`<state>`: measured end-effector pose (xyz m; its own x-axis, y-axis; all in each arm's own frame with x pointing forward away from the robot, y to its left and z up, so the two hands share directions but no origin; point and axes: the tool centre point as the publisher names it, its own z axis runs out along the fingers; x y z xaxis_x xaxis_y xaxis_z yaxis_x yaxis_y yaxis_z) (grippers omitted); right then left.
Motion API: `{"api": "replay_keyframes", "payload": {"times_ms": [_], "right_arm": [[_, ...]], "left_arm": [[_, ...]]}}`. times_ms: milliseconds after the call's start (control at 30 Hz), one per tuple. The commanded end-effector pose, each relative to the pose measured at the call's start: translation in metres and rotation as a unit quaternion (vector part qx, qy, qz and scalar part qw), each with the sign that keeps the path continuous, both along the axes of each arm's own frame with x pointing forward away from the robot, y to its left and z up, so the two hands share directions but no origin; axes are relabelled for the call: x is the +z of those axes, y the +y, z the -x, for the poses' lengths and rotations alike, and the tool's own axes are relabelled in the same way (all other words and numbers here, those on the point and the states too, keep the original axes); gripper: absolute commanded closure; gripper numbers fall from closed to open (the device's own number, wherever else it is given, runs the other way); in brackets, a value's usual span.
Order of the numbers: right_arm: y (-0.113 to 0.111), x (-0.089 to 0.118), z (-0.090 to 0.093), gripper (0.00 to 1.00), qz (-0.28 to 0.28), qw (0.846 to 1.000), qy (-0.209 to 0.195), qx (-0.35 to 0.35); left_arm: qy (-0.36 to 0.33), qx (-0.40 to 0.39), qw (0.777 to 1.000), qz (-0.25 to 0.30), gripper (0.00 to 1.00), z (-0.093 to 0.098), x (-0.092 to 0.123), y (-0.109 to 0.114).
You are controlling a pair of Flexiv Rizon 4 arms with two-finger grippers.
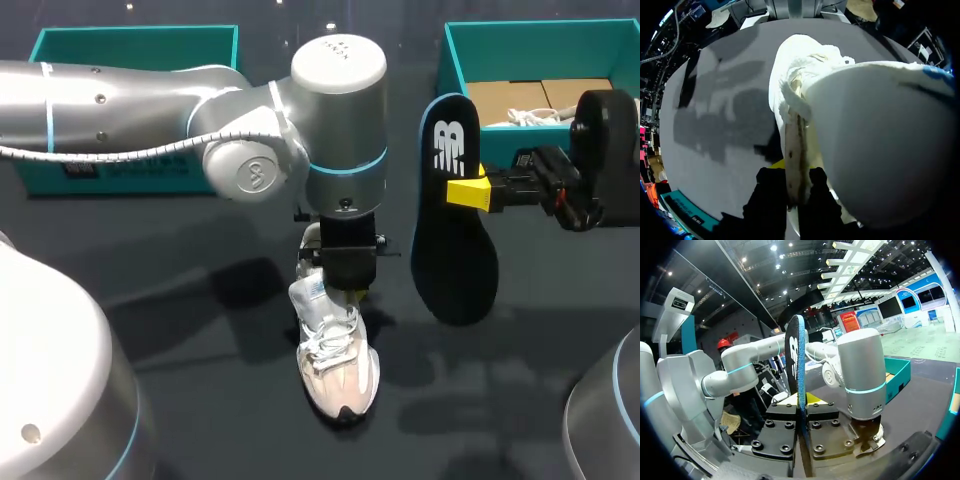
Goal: Take the shoe out of the shoebox, open the shoe tongue, remove and reinsert the insole, then place the shoe into the shoebox
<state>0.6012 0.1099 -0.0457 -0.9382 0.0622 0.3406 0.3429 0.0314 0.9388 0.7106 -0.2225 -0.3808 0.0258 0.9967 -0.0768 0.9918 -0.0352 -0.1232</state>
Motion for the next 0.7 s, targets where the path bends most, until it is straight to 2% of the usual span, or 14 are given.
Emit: {"api": "replay_keyframes", "payload": {"times_ms": [33,533,567,633,667,700], "right_arm": [[0.001,-0.001,0.0,1.0,0.001,1.0,0.0,0.0],[0.001,-0.001,0.0,1.0,0.001,1.0,0.0,0.0],[0.001,-0.001,0.0,1.0,0.001,1.0,0.0,0.0],[0.001,-0.001,0.0,1.0,0.001,1.0,0.0,0.0],[0.001,-0.001,0.0,1.0,0.001,1.0,0.0,0.0],[0.001,-0.001,0.0,1.0,0.001,1.0,0.0,0.0]], "left_arm": [[-0.011,-0.011,1.0,0.009,1.0,0.002,0.001,-0.001],[-0.025,-0.05,0.998,0.014,1.0,0.001,-0.004,-0.013],[-0.025,-0.053,0.998,0.015,0.77,0.001,-0.004,-0.013],[-0.025,-0.053,0.998,0.016,0.52,0.0,-0.004,-0.013],[-0.026,-0.052,0.998,0.018,0.25,-0.001,-0.003,-0.012],[-0.023,-0.051,0.998,0.022,0.11,-0.001,-0.002,-0.012]]}}
